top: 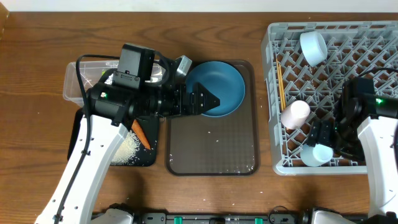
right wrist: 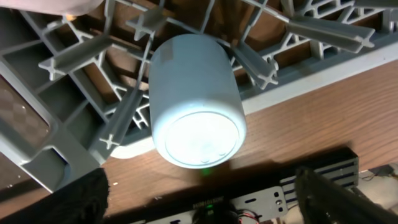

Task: Sort waste into correct bins and load items into the dishwasher rack
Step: 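Lower the light-blue cup upside down into the rack and release it, then move the left gripper to the blue plate rim and grasp it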

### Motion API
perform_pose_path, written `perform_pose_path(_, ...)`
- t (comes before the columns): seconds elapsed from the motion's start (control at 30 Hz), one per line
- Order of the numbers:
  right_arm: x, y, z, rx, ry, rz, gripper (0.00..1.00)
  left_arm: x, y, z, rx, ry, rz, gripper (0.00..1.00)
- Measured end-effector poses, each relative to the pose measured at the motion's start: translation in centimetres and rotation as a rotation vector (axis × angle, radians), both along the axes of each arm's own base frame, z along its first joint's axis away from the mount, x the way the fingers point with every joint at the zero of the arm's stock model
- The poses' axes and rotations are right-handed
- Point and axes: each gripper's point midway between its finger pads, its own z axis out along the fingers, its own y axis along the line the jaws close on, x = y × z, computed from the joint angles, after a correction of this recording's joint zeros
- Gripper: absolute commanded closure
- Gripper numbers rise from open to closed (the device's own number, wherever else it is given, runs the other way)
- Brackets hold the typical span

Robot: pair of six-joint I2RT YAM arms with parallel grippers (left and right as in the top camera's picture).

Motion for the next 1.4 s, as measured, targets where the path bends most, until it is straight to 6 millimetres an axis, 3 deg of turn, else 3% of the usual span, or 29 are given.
perform_pose_path(0.13,0.4,-0.1,1.5,-0.003,-0.019,0.008,0.01,0.0,0.0,0.0,0.000,0.000,0.000,0.05)
perform_pose_path(0.27,2.9,-0.5,4.5,-0.023,-0.134,0.008,0.01,0.0,0.0,0.0,0.001,0.000,0.001,0.05)
perform_pose_path(0.4,4.4,-0.7,6.1,-0.037,-0.212,0.008,0.01,0.0,0.0,0.0,0.002,-0.001,0.002,0.05)
perform_pose_path(1.4,4.5,-0.8,6.2,-0.037,-0.215,0.008,0.01,0.2,0.0,0.0,0.001,-0.009,0.002,0.05)
